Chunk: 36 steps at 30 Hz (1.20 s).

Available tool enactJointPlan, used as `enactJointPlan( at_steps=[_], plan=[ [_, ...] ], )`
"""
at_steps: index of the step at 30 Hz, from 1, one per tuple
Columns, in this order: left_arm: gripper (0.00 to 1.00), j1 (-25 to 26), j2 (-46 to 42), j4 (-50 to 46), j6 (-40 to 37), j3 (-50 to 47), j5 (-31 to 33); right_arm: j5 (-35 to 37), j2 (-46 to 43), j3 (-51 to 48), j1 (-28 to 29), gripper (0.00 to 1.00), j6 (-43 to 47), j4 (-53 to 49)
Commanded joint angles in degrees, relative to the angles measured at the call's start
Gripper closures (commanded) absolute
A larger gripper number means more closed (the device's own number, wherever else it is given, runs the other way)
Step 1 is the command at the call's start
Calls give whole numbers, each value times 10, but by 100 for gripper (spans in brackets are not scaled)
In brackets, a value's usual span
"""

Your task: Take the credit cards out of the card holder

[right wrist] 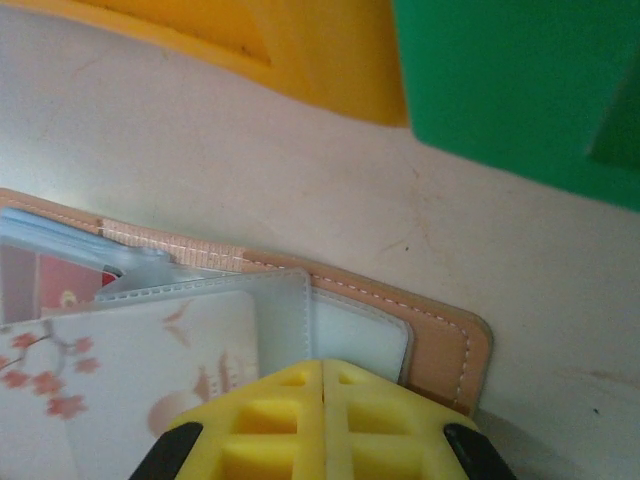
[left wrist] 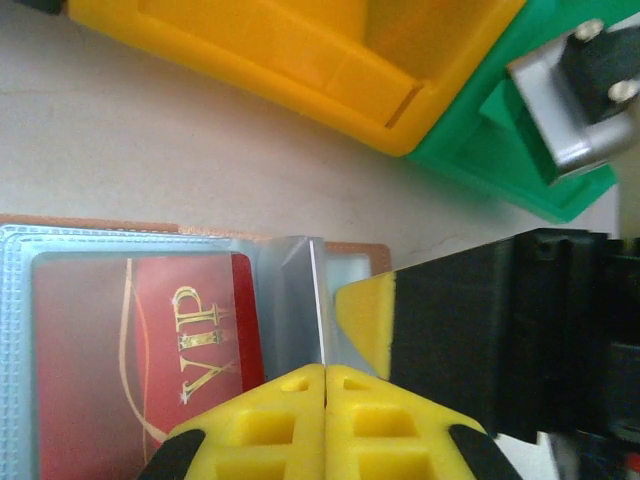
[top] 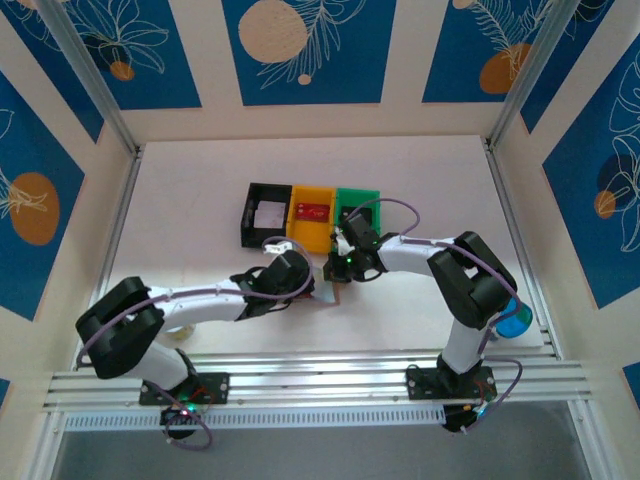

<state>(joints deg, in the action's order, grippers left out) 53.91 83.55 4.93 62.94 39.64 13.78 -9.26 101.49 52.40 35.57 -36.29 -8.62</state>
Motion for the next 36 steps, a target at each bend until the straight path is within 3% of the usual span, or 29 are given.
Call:
enactJointPlan(
  at_steps=[1, 20, 36],
  plan=[
    [100, 0, -32, -2, -5, -7, 17, -3, 1, 2, 5, 100, 6, -15],
    [100, -7, -45, -17, -8, -24, 3, -8, -12, -5, 6, 100, 10, -4],
    [100, -15, -116, -47, -12, -78, 20, -15, -37, -19, 5, 100, 15, 13]
  ],
)
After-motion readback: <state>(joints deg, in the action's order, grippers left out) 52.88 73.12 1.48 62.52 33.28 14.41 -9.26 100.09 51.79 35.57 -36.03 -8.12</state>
